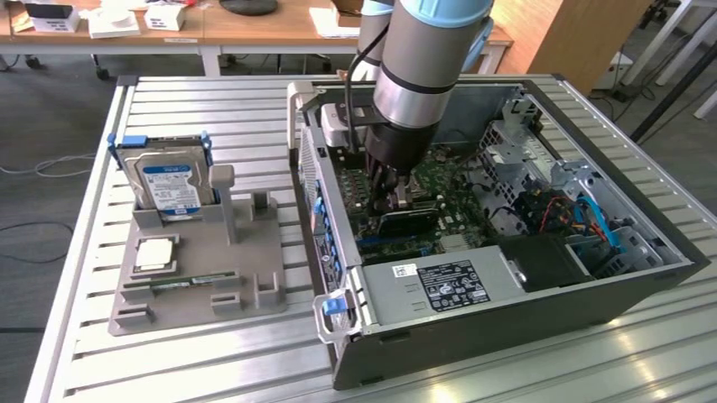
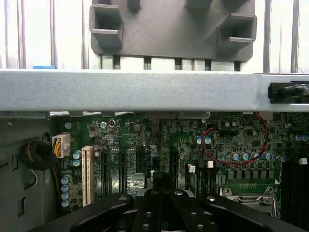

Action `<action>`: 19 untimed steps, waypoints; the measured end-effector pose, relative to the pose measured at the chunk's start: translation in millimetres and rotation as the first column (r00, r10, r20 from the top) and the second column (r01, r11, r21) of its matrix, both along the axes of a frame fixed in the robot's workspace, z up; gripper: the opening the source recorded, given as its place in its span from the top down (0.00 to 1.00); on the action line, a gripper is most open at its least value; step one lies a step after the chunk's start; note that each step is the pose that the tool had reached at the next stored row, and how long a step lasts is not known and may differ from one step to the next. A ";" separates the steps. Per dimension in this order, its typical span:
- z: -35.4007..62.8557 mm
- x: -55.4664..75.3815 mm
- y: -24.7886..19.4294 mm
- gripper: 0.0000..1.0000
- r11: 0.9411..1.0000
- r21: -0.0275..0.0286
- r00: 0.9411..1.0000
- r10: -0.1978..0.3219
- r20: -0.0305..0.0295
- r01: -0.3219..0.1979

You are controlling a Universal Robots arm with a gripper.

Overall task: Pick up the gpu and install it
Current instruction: 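Press down on the gpu until it lock into place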

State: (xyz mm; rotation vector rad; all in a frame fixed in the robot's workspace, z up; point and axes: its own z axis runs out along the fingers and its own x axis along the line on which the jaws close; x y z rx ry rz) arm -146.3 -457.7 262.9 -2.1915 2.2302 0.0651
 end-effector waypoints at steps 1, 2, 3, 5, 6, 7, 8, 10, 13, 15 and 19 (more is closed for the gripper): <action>0.0 0.0 0.0 0.89 1.000 0.000 1.000 0.000 0.000 0.000; -0.2 0.0 0.0 0.89 1.000 0.000 1.000 0.000 0.000 0.000; -0.4 0.0 0.0 0.89 1.000 -0.001 1.000 0.000 0.000 0.000; -0.5 0.0 -0.1 0.89 1.000 -0.001 1.000 0.000 0.000 0.000; -0.7 0.0 0.0 0.89 1.000 0.000 1.000 0.000 0.000 0.000; -0.7 0.0 0.0 0.89 1.000 0.000 1.000 0.000 0.000 0.000; -0.7 0.0 0.0 0.89 1.000 0.000 1.000 0.000 0.000 0.000; -0.7 0.0 0.0 0.89 1.000 0.000 1.000 0.000 0.000 0.000; -0.7 0.0 0.0 0.89 1.000 0.000 1.000 0.000 0.000 0.000; -0.4 0.0 0.0 0.89 1.000 0.000 1.000 0.000 0.000 0.000; 6.3 0.0 0.0 0.89 1.000 0.000 1.000 0.000 0.000 0.000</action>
